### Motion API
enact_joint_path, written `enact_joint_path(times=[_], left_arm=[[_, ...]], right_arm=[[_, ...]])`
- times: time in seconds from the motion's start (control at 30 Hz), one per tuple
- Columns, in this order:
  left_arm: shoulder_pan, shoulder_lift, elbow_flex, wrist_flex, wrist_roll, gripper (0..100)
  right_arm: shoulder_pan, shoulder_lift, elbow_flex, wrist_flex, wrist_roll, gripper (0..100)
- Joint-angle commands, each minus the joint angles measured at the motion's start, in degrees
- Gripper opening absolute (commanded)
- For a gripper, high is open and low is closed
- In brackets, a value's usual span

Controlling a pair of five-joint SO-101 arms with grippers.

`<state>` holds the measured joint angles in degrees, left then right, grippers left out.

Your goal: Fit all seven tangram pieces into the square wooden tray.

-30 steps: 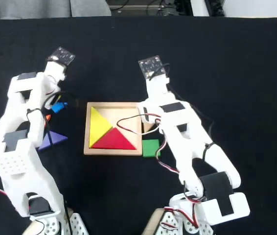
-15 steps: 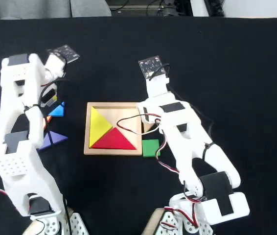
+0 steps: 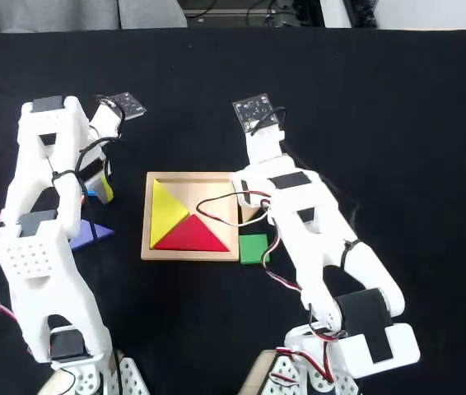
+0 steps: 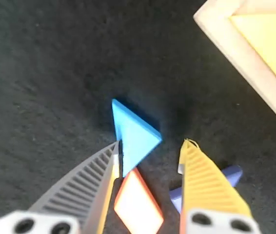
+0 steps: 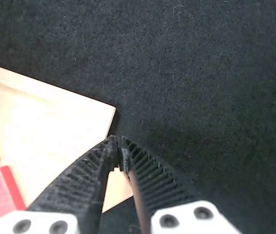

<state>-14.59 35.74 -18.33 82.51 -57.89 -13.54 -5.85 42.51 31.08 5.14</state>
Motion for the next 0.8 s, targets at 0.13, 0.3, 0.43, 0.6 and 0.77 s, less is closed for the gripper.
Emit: enact_joint_path(times=[0.13,0.3,0.43,0.6,0.77], left_arm=[[0.48,-0.53,-1.98,-4.13,0.79,20],[0.31,-0.53,1.01,-6.33,0.79,20],[-0.4,-0.53,3.91,-9.58,0.79,20],[-0.22,-0.53,4.79,-11.96,3.08,20],[-0.22,-0.53,4.97,-11.43,3.25,19]], right_arm=[[-0.7,-0.31,-0.22,-0.97,0.44,1.2],[-0.7,-0.31,-0.22,-0.97,0.44,1.2],[-0.7,-0.31,-0.22,-0.97,0.44,1.2],[-0.79,-0.31,-0.22,-0.97,0.44,1.2],[-0.79,-0.31,-0.22,-0.97,0.44,1.2]])
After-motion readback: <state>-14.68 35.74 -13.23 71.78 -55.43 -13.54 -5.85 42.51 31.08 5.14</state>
